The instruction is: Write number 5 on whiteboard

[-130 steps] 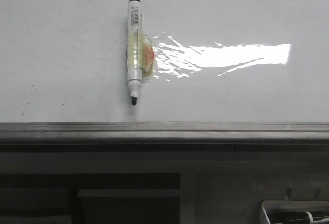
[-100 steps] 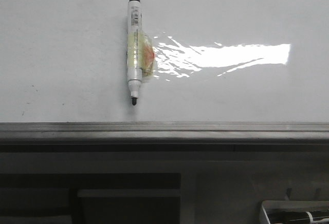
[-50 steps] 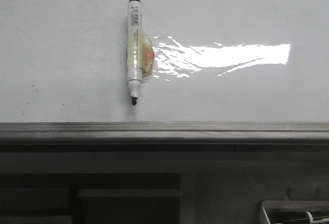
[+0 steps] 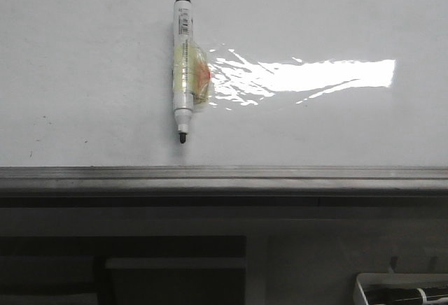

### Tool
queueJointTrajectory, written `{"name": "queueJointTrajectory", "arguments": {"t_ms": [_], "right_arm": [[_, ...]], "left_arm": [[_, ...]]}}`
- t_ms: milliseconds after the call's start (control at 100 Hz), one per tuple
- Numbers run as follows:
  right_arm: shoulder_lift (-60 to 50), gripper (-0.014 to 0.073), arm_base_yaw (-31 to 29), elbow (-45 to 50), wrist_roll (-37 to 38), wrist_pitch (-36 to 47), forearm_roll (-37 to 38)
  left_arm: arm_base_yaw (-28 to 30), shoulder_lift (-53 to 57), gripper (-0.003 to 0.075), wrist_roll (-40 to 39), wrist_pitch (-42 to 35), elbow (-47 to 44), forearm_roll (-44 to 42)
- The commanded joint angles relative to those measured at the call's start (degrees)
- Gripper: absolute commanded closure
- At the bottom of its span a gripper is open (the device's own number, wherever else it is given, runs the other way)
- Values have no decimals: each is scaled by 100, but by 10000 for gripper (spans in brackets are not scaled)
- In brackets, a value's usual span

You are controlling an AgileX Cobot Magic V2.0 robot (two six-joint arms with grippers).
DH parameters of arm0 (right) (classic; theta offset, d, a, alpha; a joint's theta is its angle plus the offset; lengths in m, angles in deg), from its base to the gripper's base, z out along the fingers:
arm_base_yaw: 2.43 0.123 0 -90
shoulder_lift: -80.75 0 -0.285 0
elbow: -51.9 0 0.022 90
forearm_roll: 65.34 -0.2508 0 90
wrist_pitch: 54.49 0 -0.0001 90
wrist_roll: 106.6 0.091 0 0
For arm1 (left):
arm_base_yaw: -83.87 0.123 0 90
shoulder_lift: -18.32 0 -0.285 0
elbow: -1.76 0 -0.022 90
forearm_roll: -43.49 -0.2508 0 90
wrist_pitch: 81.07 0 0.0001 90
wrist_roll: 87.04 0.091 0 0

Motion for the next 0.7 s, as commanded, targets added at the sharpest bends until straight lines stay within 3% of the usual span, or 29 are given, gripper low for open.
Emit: {"name": "queueJointTrajectory", "arguments": {"t_ms": [0, 110, 240, 550, 690], "right_arm": [[-94, 655, -28, 131, -9, 492, -425], [-94, 655, -28, 131, -9, 581, -552], [-94, 655, -28, 131, -9, 818, -896], [-94, 655, -28, -76, -9, 953, -1400], [-94, 655, -28, -324, -9, 612, -1700]], "left_arm": [[-39, 163, 741, -51, -1347, -101, -21], [-39, 163, 741, -118, -2169, -101, 349], [-39, 163, 741, -118, -2485, -101, 1385], [-39, 163, 741, -158, -2339, -76, 2050], [-39, 65, 741, -158, -1229, 262, 2359]]}}
